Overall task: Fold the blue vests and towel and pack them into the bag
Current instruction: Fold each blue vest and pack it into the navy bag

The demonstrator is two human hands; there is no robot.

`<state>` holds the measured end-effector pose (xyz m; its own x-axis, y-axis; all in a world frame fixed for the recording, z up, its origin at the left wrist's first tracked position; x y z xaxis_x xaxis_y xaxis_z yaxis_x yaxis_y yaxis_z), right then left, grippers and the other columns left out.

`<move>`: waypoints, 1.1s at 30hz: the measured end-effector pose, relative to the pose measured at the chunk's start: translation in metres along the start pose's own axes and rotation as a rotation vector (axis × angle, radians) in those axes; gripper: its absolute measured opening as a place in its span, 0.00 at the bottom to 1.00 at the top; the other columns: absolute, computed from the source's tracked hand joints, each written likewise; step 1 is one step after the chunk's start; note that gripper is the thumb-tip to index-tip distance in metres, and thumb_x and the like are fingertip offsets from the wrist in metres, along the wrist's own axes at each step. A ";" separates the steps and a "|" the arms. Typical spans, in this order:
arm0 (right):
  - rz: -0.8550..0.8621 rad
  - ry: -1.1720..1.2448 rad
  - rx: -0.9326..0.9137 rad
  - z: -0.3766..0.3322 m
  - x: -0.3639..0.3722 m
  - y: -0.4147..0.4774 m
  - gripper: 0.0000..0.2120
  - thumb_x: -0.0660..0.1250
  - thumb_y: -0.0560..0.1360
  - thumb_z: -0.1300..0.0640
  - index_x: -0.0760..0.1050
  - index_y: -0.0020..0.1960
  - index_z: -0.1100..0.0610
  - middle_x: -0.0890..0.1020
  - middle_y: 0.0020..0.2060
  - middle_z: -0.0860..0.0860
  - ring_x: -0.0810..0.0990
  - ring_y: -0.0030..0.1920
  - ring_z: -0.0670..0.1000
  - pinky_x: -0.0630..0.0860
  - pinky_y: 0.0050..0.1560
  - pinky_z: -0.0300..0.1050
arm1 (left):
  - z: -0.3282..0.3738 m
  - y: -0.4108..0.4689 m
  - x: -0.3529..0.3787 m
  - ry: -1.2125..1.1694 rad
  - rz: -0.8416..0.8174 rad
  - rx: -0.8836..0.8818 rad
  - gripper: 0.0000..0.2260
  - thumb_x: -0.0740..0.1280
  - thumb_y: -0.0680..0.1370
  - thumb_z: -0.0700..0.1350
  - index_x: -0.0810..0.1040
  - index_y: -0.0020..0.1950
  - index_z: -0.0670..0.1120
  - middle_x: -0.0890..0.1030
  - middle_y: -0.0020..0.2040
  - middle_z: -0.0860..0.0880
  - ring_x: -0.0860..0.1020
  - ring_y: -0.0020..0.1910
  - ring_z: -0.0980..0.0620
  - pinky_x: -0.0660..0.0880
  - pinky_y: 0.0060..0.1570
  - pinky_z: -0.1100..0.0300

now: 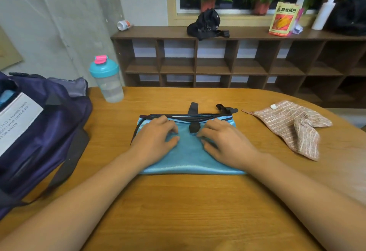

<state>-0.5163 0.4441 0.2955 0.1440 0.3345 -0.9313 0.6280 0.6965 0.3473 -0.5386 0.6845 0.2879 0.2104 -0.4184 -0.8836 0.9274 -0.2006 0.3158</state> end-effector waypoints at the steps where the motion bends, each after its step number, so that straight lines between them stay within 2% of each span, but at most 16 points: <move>1: -0.002 -0.003 0.008 0.000 0.000 0.002 0.15 0.66 0.82 0.53 0.79 0.68 0.50 0.78 0.55 0.47 0.75 0.56 0.51 0.74 0.59 0.48 | 0.000 -0.002 0.003 0.014 0.007 0.003 0.07 0.70 0.81 0.55 0.80 0.57 0.56 0.73 0.53 0.58 0.74 0.56 0.55 0.73 0.58 0.53; 3: -0.010 -0.028 0.023 0.001 0.000 0.007 0.21 0.66 0.82 0.54 0.74 0.75 0.50 0.78 0.63 0.46 0.75 0.63 0.50 0.73 0.64 0.49 | -0.001 -0.003 0.005 0.024 0.009 -0.003 0.10 0.69 0.82 0.56 0.79 0.61 0.57 0.72 0.56 0.58 0.73 0.59 0.54 0.71 0.62 0.49; 6: -0.038 -0.089 0.097 0.006 0.005 0.019 0.26 0.62 0.84 0.50 0.67 0.81 0.47 0.72 0.76 0.46 0.70 0.74 0.50 0.68 0.72 0.52 | -0.003 -0.004 0.006 0.013 -0.012 -0.019 0.13 0.68 0.82 0.56 0.78 0.66 0.58 0.72 0.59 0.60 0.71 0.62 0.55 0.71 0.65 0.47; 12: -0.109 -0.105 0.285 0.024 0.023 0.027 0.27 0.51 0.87 0.40 0.58 0.85 0.43 0.65 0.82 0.47 0.59 0.83 0.51 0.54 0.80 0.53 | -0.005 -0.005 0.005 0.020 -0.069 -0.045 0.19 0.62 0.85 0.59 0.73 0.75 0.60 0.70 0.70 0.62 0.66 0.72 0.58 0.63 0.73 0.50; 15: -0.115 -0.137 0.365 0.030 0.023 0.026 0.30 0.48 0.86 0.36 0.56 0.85 0.44 0.65 0.82 0.48 0.58 0.83 0.52 0.52 0.81 0.53 | -0.011 -0.004 0.004 0.011 -0.063 -0.068 0.21 0.64 0.84 0.60 0.72 0.76 0.59 0.70 0.72 0.62 0.66 0.74 0.57 0.62 0.73 0.50; 18: -0.115 -0.127 0.371 0.030 0.021 0.024 0.30 0.47 0.86 0.35 0.55 0.86 0.44 0.65 0.82 0.49 0.57 0.83 0.53 0.52 0.82 0.54 | -0.019 -0.003 -0.002 -0.077 -0.004 -0.096 0.17 0.70 0.82 0.56 0.78 0.70 0.58 0.75 0.66 0.61 0.71 0.70 0.56 0.66 0.72 0.48; 21: -0.009 -0.086 0.341 0.027 0.012 0.022 0.29 0.52 0.87 0.40 0.58 0.85 0.46 0.67 0.81 0.50 0.61 0.82 0.53 0.57 0.80 0.53 | -0.036 -0.001 -0.018 -0.074 0.166 -0.175 0.12 0.75 0.78 0.48 0.80 0.60 0.55 0.74 0.55 0.58 0.75 0.60 0.51 0.74 0.65 0.42; 23: 0.057 -0.055 0.315 0.026 0.005 0.020 0.26 0.57 0.86 0.44 0.63 0.83 0.48 0.70 0.79 0.49 0.65 0.79 0.53 0.62 0.78 0.52 | -0.049 0.000 -0.029 -0.040 0.229 -0.306 0.12 0.76 0.76 0.48 0.78 0.58 0.53 0.73 0.54 0.55 0.75 0.57 0.49 0.75 0.61 0.43; 26: 0.077 -0.028 0.247 0.027 0.000 0.014 0.24 0.63 0.84 0.49 0.70 0.79 0.50 0.74 0.74 0.49 0.69 0.75 0.53 0.66 0.75 0.52 | -0.063 -0.001 -0.035 0.007 0.122 -0.553 0.19 0.73 0.79 0.58 0.74 0.62 0.49 0.72 0.57 0.51 0.74 0.60 0.46 0.74 0.62 0.47; 28: 0.072 -0.025 0.200 0.028 -0.003 0.011 0.23 0.65 0.83 0.51 0.72 0.77 0.50 0.75 0.70 0.48 0.70 0.72 0.52 0.67 0.71 0.50 | -0.066 -0.002 -0.035 0.036 0.023 -0.651 0.23 0.69 0.80 0.63 0.73 0.65 0.47 0.72 0.59 0.49 0.73 0.63 0.45 0.73 0.64 0.48; 31: 0.134 -0.001 0.187 0.034 -0.010 0.008 0.18 0.66 0.82 0.54 0.77 0.71 0.53 0.77 0.64 0.48 0.73 0.65 0.53 0.69 0.64 0.48 | -0.065 -0.002 -0.037 0.046 -0.060 -0.683 0.23 0.69 0.79 0.62 0.75 0.64 0.47 0.73 0.62 0.47 0.73 0.65 0.44 0.73 0.65 0.47; 33: 0.188 0.019 0.203 0.037 -0.016 0.008 0.13 0.67 0.81 0.56 0.79 0.65 0.53 0.77 0.57 0.47 0.73 0.59 0.52 0.72 0.59 0.51 | -0.062 0.000 -0.037 0.056 -0.109 -0.678 0.18 0.70 0.79 0.59 0.77 0.59 0.47 0.74 0.60 0.47 0.75 0.62 0.43 0.73 0.61 0.49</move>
<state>-0.4854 0.4206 0.3089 0.2597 0.4589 -0.8497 0.7320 0.4804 0.4832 -0.5276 0.7551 0.2993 0.1040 -0.3776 -0.9201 0.9289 0.3675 -0.0458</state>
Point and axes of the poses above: each hand's wrist, its own y-axis towards the middle knuckle, its own x-axis out of the palm, z = x × y, the point moved 3 cm from there along y, towards the middle knuckle
